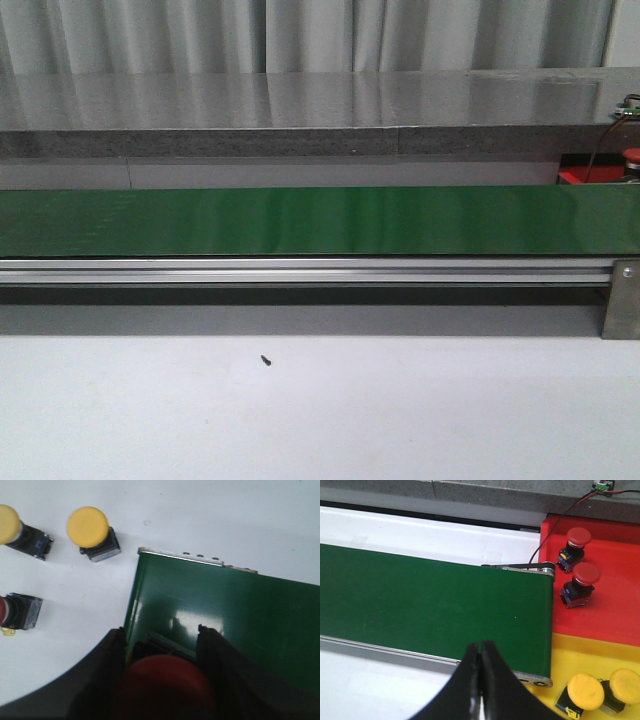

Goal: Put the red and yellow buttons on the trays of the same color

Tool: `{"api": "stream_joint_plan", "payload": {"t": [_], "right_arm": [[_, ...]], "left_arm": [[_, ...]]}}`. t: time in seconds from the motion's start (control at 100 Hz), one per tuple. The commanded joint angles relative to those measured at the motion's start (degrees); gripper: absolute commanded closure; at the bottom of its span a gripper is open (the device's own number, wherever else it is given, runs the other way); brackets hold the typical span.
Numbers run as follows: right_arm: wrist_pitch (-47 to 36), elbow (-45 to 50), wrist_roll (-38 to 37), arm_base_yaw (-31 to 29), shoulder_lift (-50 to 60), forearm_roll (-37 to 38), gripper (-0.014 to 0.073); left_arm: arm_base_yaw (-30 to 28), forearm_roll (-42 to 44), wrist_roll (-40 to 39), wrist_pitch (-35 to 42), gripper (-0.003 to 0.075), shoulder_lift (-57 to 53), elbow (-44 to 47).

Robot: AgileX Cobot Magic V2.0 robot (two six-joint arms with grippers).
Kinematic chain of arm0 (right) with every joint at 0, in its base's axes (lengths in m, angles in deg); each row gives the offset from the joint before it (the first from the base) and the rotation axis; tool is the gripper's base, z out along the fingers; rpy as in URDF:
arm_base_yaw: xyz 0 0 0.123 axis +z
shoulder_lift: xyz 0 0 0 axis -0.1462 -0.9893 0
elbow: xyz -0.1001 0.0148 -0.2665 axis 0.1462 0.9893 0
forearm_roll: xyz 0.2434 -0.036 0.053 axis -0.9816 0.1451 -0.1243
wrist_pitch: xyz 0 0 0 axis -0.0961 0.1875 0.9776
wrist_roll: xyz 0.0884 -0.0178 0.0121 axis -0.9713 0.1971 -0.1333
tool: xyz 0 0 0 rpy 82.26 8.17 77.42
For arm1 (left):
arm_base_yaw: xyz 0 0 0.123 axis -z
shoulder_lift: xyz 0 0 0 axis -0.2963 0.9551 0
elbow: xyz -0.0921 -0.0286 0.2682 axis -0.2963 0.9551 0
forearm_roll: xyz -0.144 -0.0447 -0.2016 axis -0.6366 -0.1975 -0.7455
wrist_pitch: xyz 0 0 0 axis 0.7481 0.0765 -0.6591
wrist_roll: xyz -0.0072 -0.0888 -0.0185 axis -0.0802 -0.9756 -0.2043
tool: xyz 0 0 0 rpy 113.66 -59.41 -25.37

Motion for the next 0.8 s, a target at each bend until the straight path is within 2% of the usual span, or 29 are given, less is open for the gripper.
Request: {"api": "stream_joint_plan", "payload": {"t": [0.0,0.39,0.56,0.67,0.79], "right_arm": [[-3.7,-1.5,0.3,0.0,0.6,-0.7,0.0662],[-3.6,-1.5,0.3,0.0,0.6,-0.7,0.0662],[-3.6,-1.5,0.3,0.0,0.6,-0.7,0.0662],[-3.6,-1.5,0.3,0.0,0.6,-0.7,0.0662],[-3.6,-1.5,0.3,0.0,0.6,-0.7,0.0662]], "left_arm": [[1.4,-0.9,0.1,1.2,0.0624,-3.3,-0.6],[5.1,-1.0,1.2,8.8,0.0624,-3.6,8.6],[5.1,-1.0,1.7,9.2,0.0617,-3.6,9.8],[5.1,-2.5,3.4,9.2,0.0537,-3.6,9.8],[5.1,-5.7,5.7,9.2,0.0344,-3.8,9.8]]}}
